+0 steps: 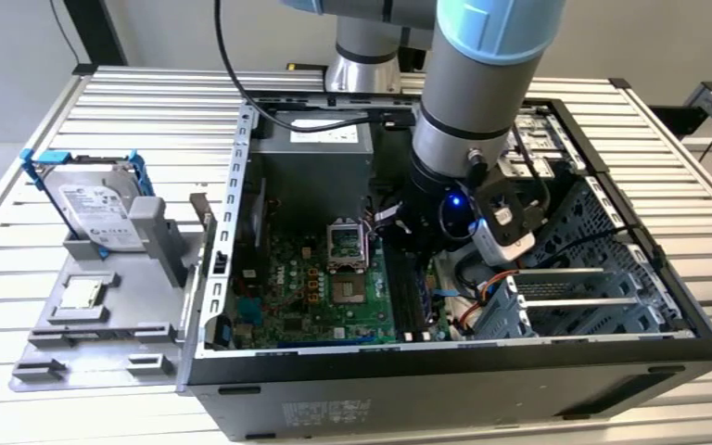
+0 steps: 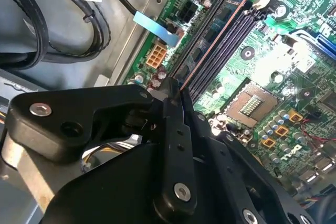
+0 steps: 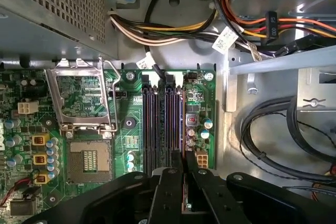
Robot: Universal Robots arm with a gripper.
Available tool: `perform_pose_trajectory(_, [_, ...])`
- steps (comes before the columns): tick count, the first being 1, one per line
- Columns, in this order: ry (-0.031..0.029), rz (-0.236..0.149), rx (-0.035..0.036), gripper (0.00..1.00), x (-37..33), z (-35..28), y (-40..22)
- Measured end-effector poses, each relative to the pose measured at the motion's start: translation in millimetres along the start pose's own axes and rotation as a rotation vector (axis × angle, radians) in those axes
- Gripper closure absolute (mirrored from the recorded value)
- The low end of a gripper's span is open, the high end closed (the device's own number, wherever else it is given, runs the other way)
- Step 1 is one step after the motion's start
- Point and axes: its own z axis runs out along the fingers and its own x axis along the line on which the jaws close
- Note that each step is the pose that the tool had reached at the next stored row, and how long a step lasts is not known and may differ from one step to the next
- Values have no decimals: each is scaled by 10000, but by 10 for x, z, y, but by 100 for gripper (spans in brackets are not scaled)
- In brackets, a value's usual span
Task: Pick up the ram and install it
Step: 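Insert the ram into the slot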
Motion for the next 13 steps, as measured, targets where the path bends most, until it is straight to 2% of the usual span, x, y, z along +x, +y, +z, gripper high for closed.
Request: perform_pose_trajectory(13, [0, -82, 8, 100, 14, 41, 0])
